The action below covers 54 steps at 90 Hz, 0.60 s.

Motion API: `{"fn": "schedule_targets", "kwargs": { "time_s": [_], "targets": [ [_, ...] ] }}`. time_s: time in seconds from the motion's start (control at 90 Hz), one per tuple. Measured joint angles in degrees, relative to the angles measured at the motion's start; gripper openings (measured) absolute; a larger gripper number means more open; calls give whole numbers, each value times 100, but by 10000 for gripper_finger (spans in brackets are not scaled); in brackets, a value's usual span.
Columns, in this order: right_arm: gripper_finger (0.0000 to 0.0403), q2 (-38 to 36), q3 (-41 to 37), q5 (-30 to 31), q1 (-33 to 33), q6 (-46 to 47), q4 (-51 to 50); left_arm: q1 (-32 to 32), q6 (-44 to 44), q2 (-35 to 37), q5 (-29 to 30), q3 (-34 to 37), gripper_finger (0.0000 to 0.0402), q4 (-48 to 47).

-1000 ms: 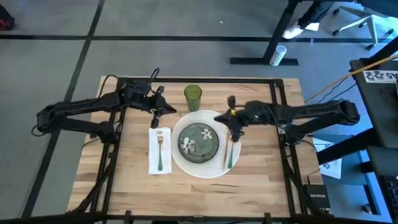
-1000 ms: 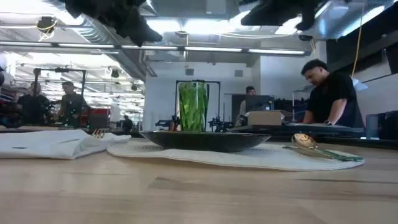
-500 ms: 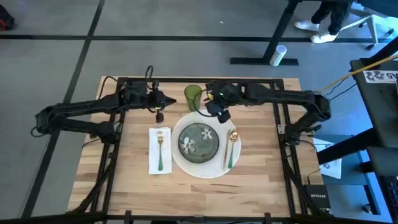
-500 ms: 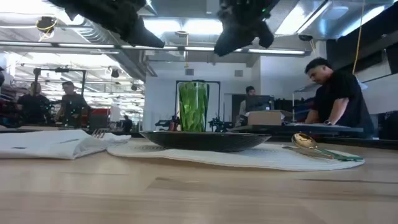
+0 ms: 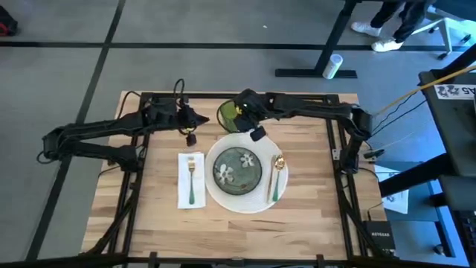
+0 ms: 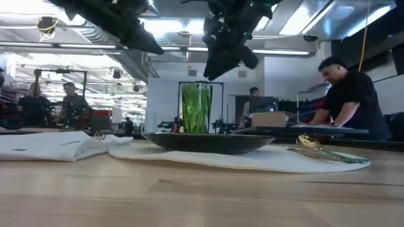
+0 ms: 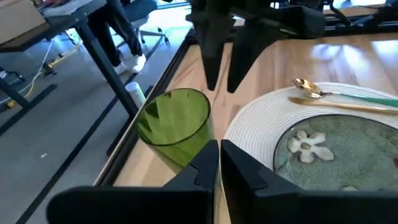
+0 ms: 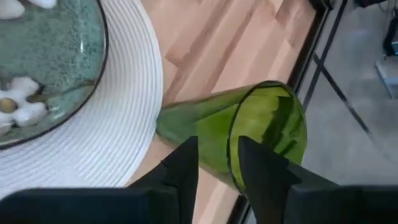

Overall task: Set table place
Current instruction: Put the green cup on the top right of the white table mat

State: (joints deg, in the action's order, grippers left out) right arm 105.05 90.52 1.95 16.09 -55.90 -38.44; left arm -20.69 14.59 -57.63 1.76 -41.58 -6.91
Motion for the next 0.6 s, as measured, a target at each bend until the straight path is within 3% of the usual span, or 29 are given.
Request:
{"fn": "schedule_targets", "kwargs": {
  "time_s": [0.256,0.6],
  "targets": [
    [102,70,2,30,288,-9,153,0,-7,0,-1,0,0,-1],
    [101,241,2,-465,571,-5,188,42,-24,-11,-2,0,0,-5]
  ]
}}
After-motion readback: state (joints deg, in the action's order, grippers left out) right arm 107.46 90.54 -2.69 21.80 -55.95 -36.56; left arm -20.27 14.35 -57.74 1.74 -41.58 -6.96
